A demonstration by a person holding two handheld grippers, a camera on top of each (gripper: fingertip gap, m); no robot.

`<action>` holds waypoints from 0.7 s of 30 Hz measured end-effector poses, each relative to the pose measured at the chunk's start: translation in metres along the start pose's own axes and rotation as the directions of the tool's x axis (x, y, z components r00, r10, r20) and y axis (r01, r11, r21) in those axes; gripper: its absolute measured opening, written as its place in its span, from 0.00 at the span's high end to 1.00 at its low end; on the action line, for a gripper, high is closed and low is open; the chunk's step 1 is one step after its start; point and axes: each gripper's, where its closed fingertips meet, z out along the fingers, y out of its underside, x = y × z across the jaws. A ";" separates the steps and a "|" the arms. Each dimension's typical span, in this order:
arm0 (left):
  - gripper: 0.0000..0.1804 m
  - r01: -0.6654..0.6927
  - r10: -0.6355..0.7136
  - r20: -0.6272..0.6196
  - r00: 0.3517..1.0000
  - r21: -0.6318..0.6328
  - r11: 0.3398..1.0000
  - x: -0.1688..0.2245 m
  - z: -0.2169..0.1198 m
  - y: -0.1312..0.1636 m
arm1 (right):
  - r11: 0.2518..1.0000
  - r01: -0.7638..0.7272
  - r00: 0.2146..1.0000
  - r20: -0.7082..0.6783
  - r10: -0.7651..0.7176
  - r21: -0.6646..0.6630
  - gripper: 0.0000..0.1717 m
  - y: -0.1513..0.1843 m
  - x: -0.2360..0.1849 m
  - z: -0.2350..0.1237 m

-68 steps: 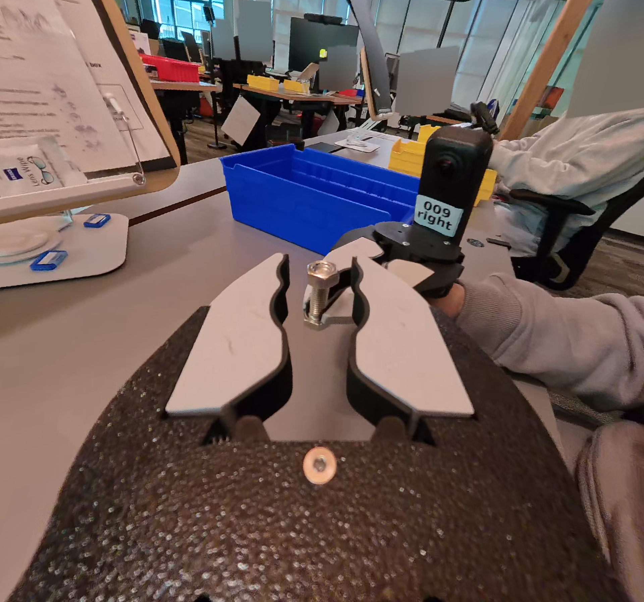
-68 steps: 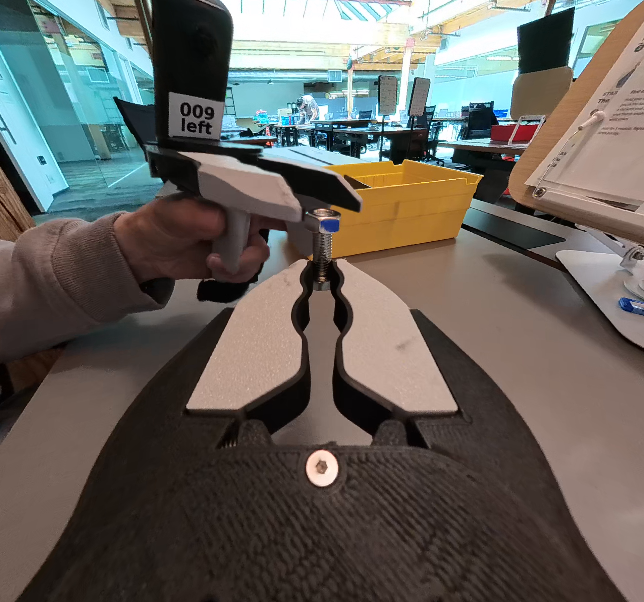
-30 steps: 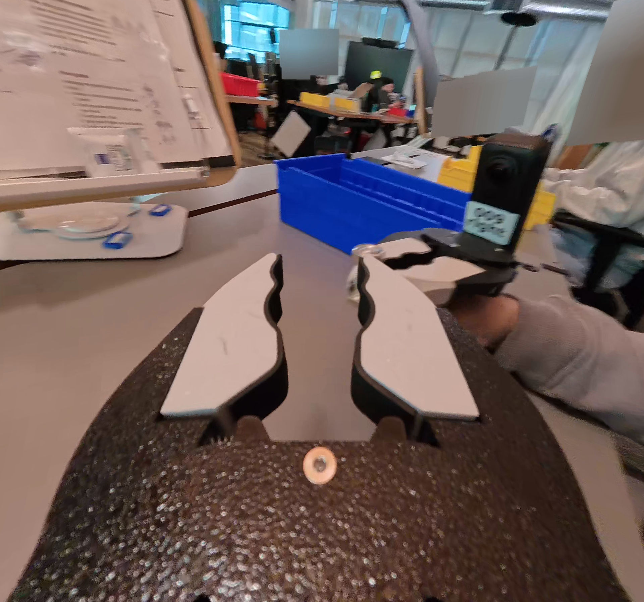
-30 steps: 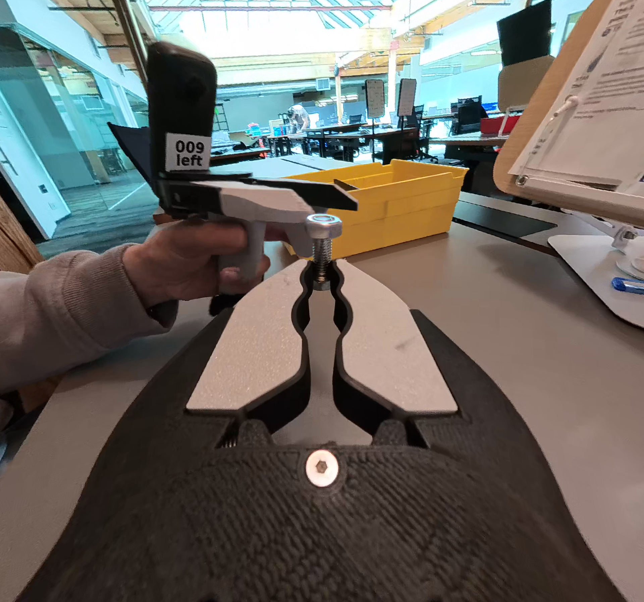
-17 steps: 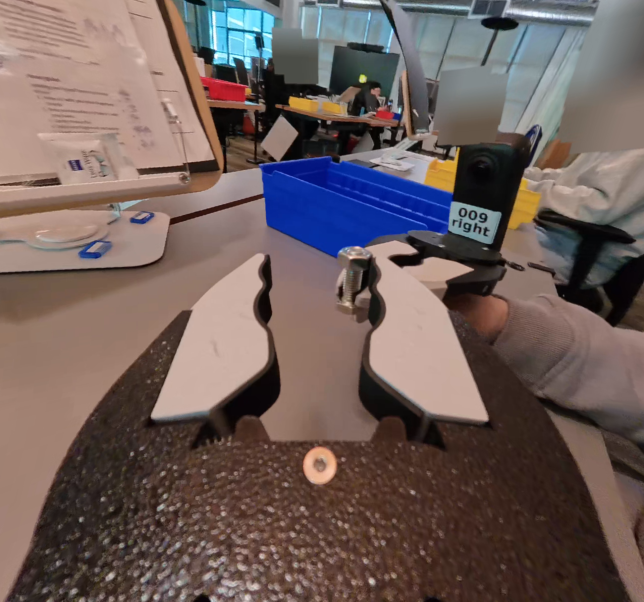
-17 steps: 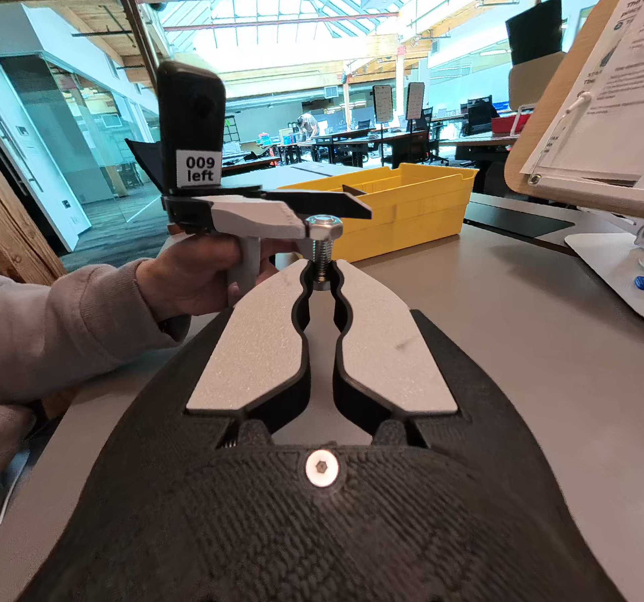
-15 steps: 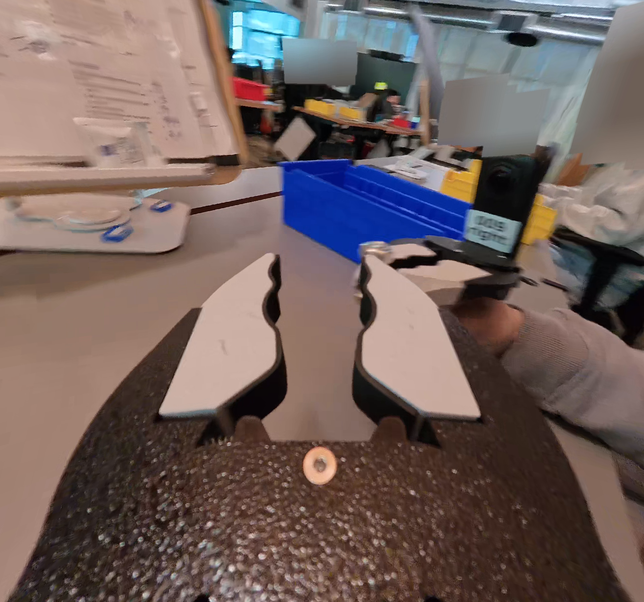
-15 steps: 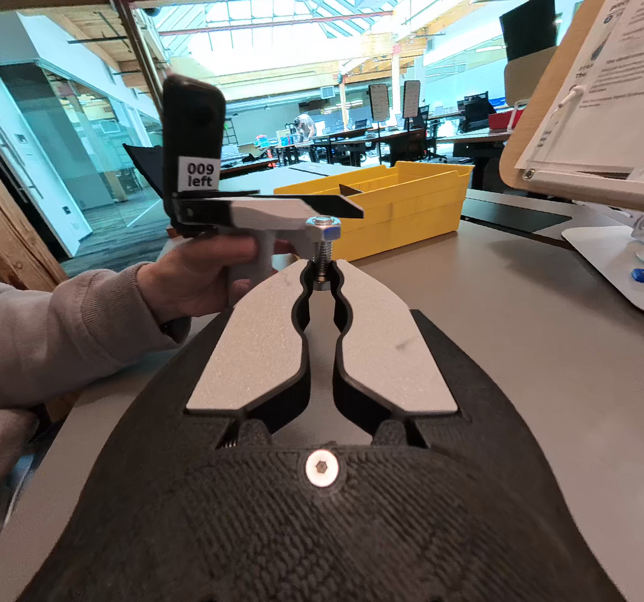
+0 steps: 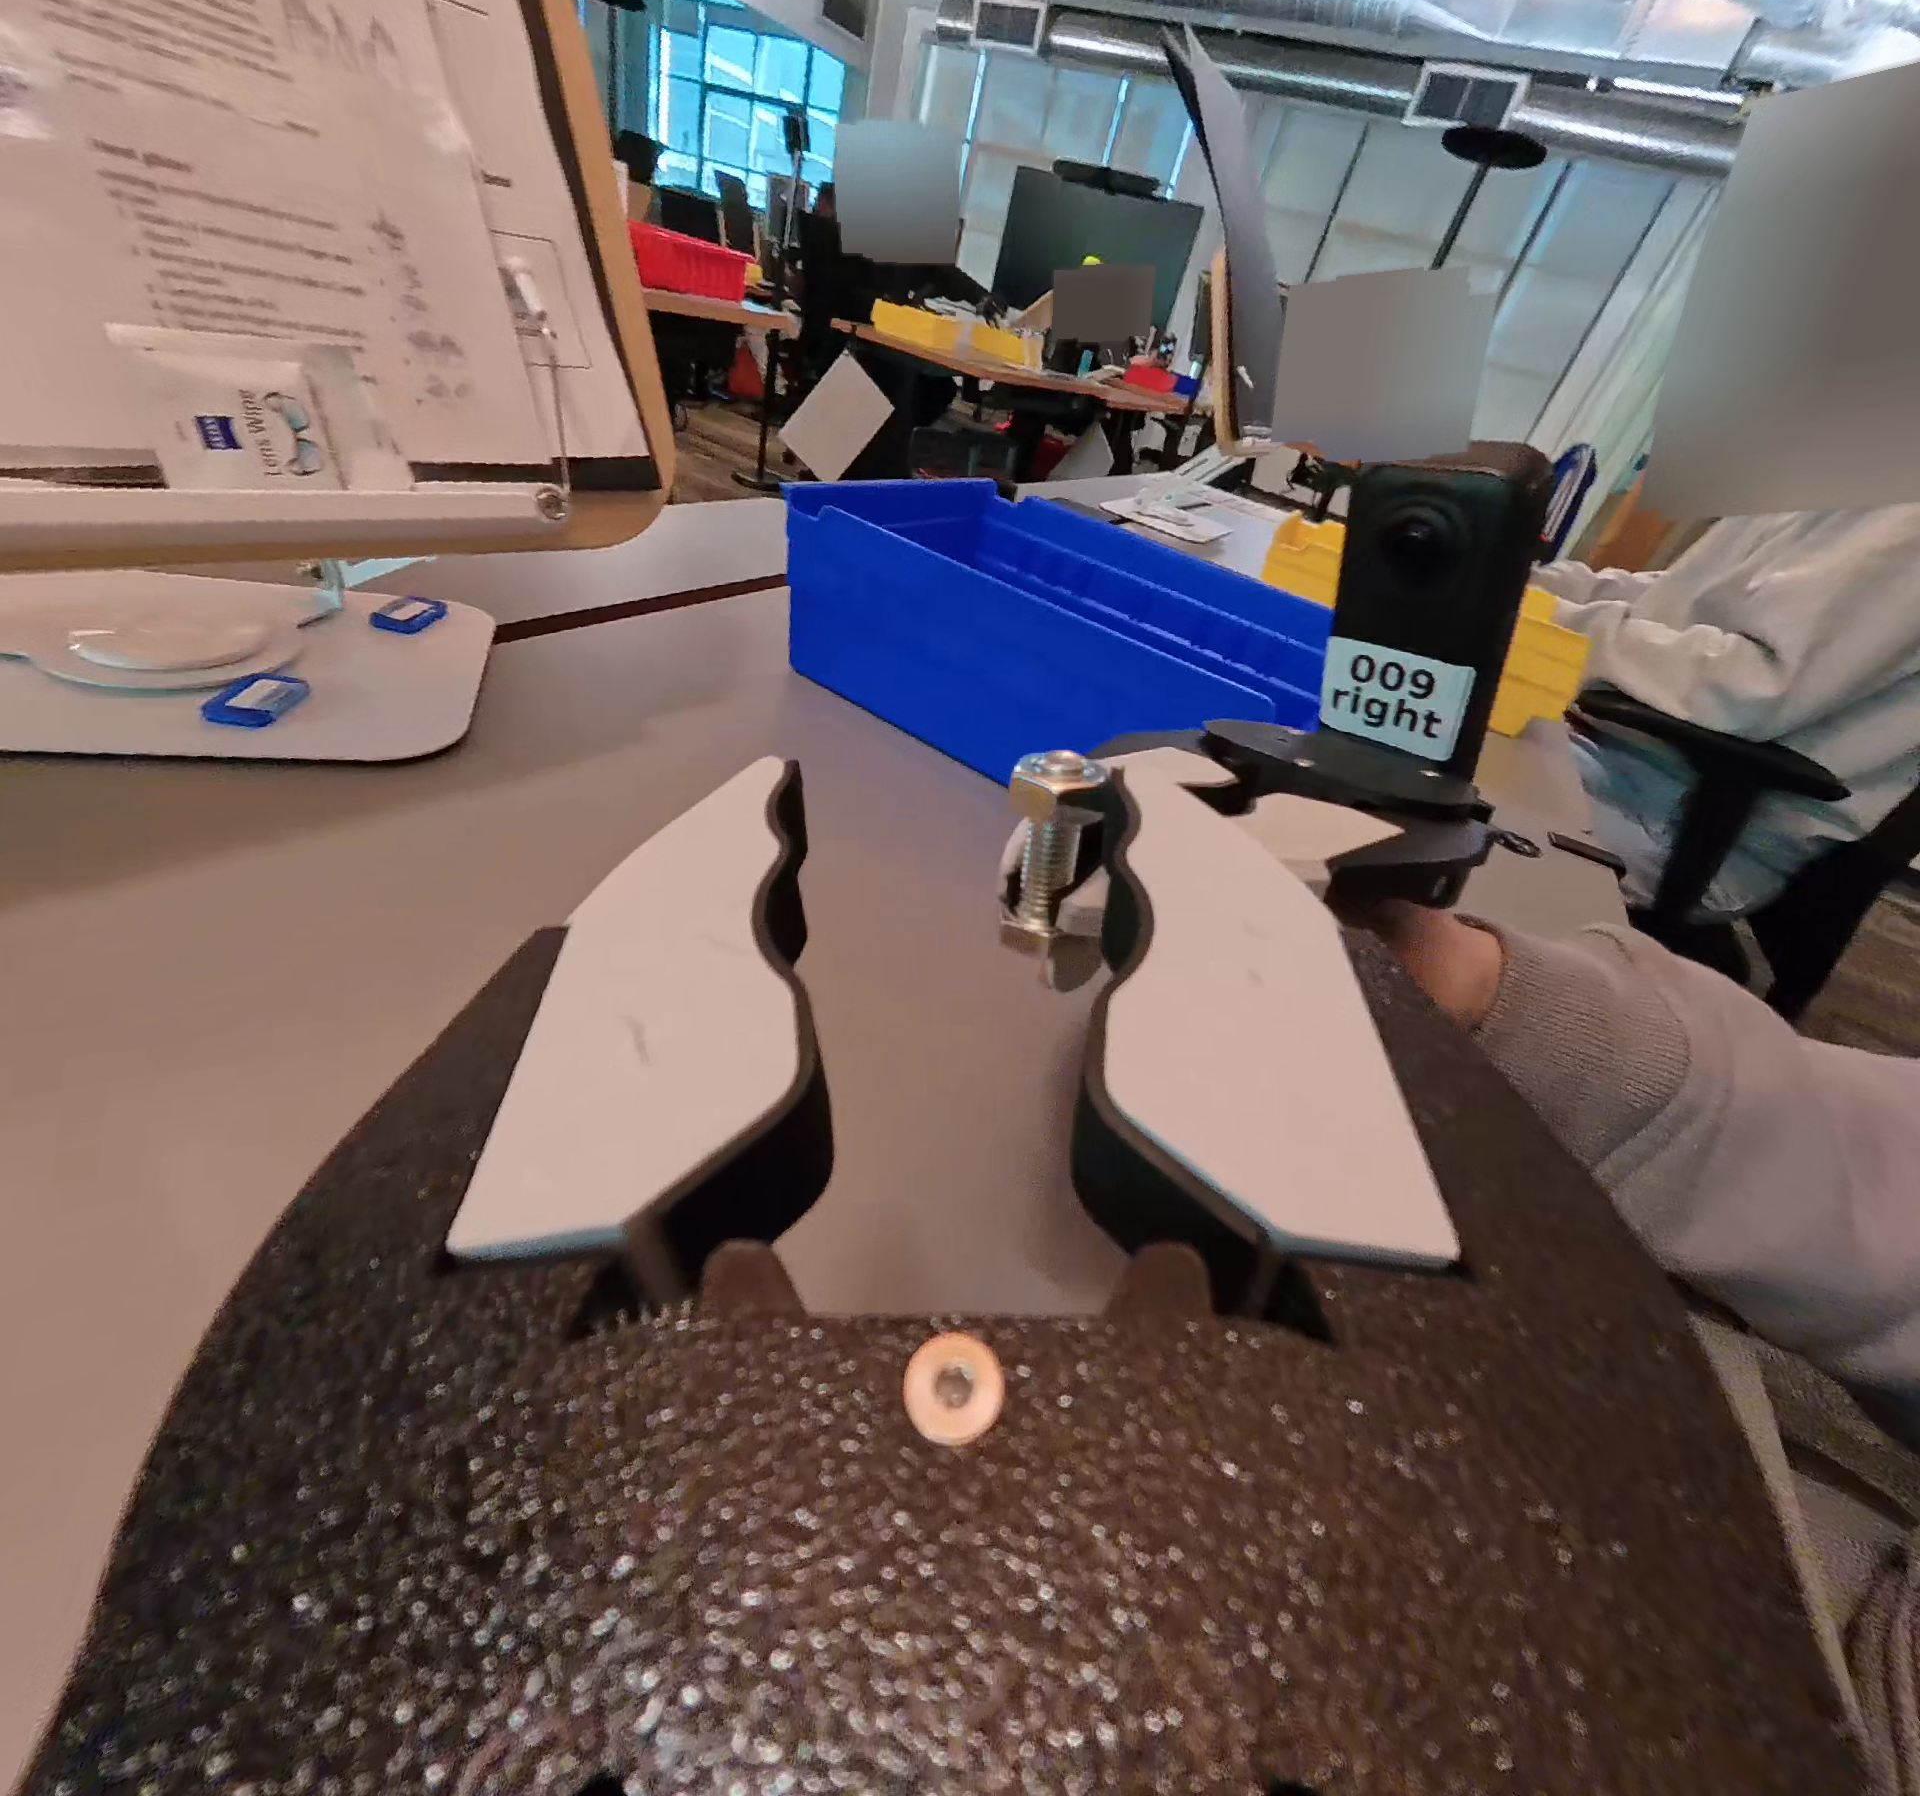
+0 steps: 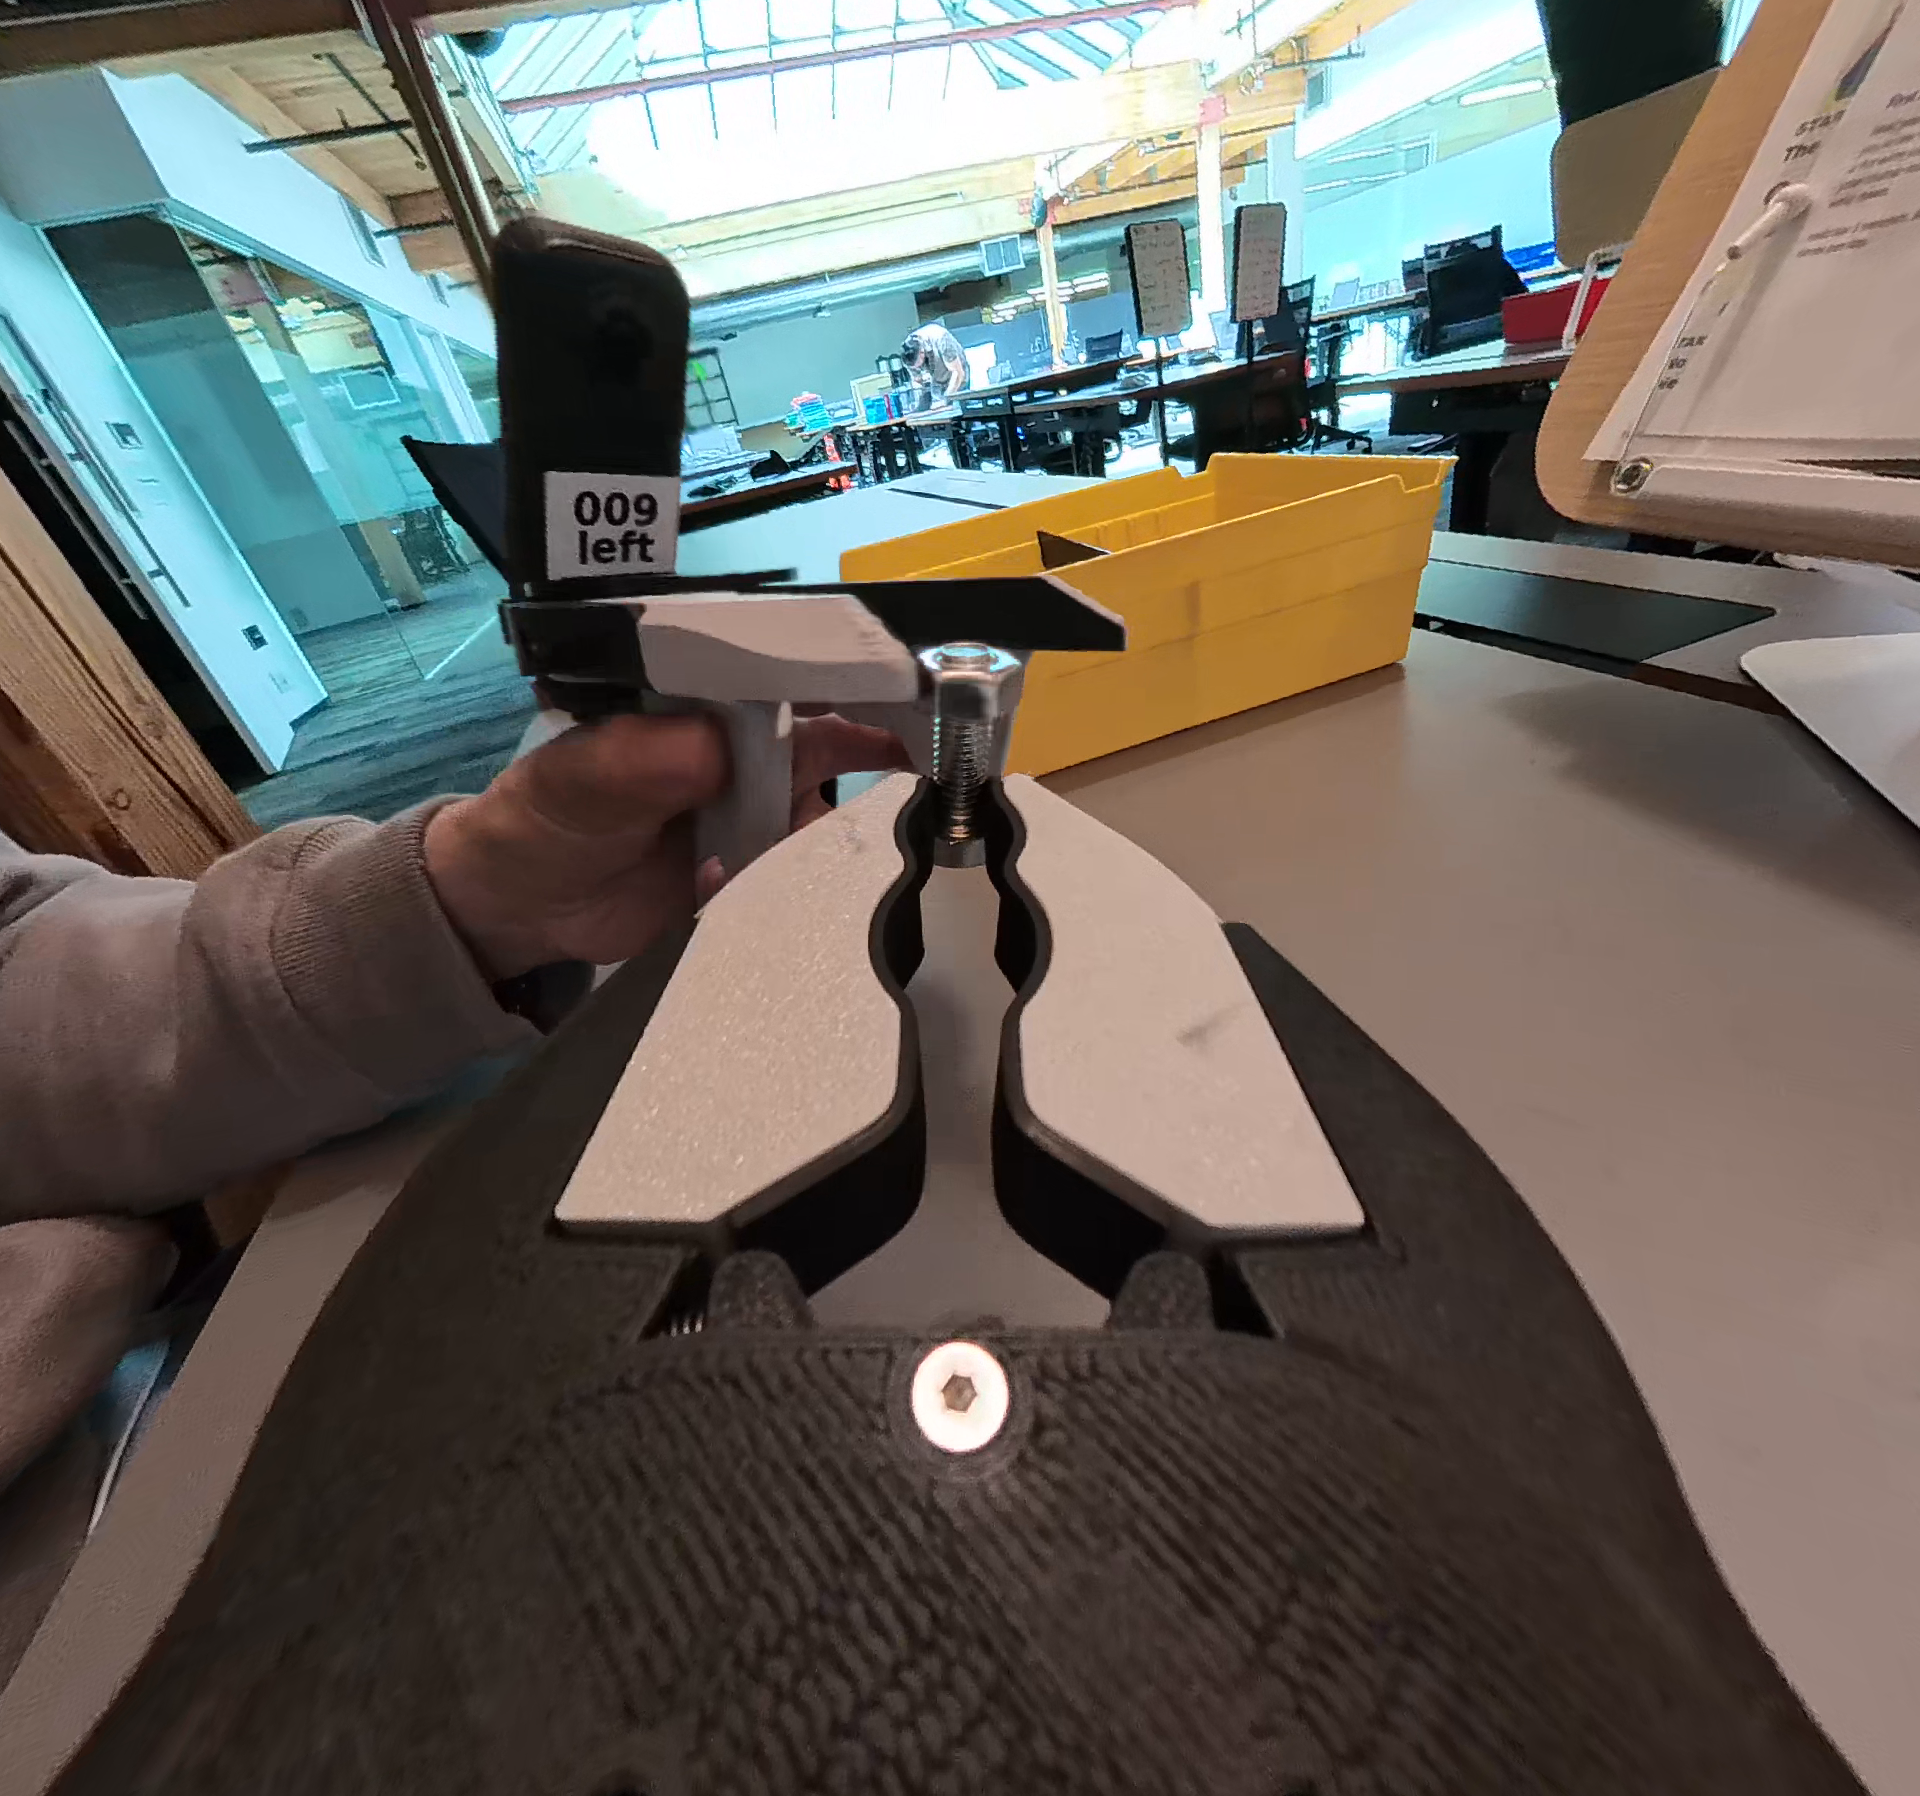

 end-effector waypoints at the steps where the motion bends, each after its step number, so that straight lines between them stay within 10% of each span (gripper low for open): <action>1: 0.70 0.006 -0.006 0.012 1.000 0.003 1.000 -0.004 -0.002 0.000 | 1.000 0.001 1.000 -0.014 -0.001 -0.003 0.95 0.000 0.003 -0.001; 21: 0.74 -0.004 0.002 0.084 0.996 0.023 1.000 -0.034 -0.037 0.010 | 0.948 -0.284 0.959 0.022 0.284 0.144 0.95 -0.037 0.021 -0.027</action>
